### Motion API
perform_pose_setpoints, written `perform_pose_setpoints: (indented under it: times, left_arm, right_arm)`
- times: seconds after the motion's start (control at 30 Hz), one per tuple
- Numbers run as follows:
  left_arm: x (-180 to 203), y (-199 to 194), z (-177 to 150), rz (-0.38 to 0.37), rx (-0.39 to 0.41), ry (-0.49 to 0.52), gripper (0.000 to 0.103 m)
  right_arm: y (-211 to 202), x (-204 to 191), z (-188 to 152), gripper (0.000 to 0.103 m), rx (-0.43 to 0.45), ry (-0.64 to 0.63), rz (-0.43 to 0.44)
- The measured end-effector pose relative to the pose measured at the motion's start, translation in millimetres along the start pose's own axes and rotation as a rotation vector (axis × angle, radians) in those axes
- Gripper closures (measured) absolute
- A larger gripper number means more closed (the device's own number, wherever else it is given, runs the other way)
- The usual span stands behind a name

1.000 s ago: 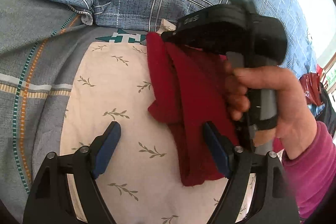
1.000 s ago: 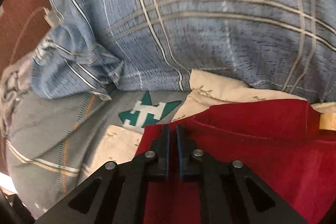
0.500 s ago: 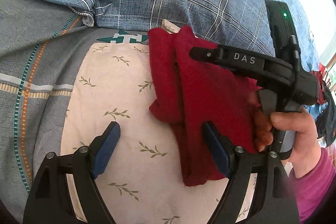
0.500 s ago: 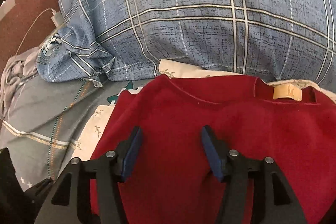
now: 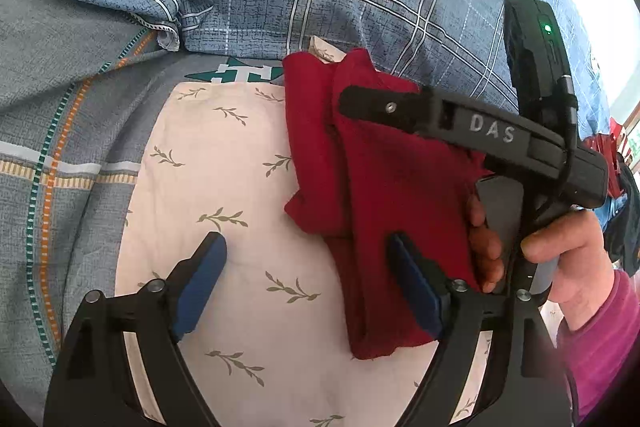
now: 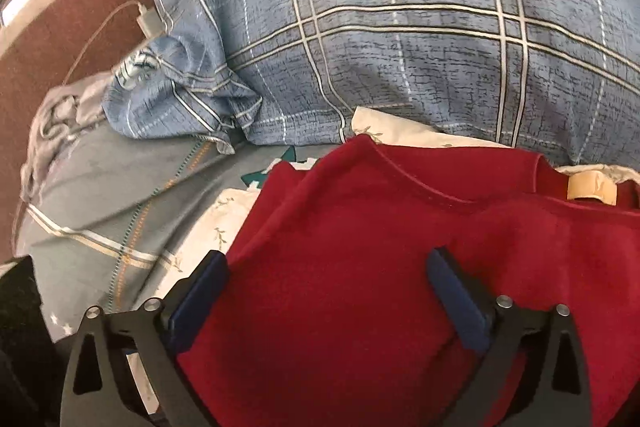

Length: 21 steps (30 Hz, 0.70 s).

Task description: Fold small clothes

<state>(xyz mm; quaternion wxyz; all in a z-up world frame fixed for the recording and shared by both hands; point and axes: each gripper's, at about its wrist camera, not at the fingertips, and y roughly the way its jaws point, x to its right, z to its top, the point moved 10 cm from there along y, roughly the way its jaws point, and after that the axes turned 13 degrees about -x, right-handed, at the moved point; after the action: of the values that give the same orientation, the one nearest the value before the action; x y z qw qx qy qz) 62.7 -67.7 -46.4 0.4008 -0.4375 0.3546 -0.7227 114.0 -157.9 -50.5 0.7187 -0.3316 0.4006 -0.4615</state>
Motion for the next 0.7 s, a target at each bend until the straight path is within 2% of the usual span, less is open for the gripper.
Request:
perform_pose_setpoints:
  times: [0.1, 0.27, 0.43, 0.5, 0.53, 0.6, 0.7]
  left_arm:
    - [0.4, -0.8, -0.4, -0.002, -0.002, -0.002, 0.019]
    - [0.2, -0.7, -0.6, -0.020, -0.005, -0.013, 0.018]
    - [-2.2, -1.5, 1.5, -0.046, -0.005, -0.040, 0.018]
    - [-1.7, -1.4, 1.8, -0.042, -0.004, -0.042, 0.018]
    - [-1.0, -1.3, 1.6, -0.039, -0.003, -0.041, 0.018]
    - [-0.5, -1.7, 1.4, -0.038, 0.000, -0.042, 0.018]
    - [-0.5, -2.3, 1.8, -0.047, 0.001, -0.048, 0.018]
  right_arm:
    - [0.4, -0.8, -0.4, 0.002, -0.001, -0.005, -0.009]
    - [-3.7, 1.4, -0.4, 0.002, 0.014, 0.016, 0.054]
    - [-12.7, -3.0, 4.7, 0.002, -0.036, 0.077, 0.038]
    - [-17.4, -15.6, 11.0, 0.002, -0.041, 0.093, 0.074]
    - [-15.7, -19.3, 14.2, 0.002, -0.060, 0.098, 0.063]
    - [-4.8, -21.8, 20.2, 0.002, -0.123, 0.092, -0.027]
    - [17.4, -26.3, 27.1, 0.003, -0.180, 0.020, -0.175]
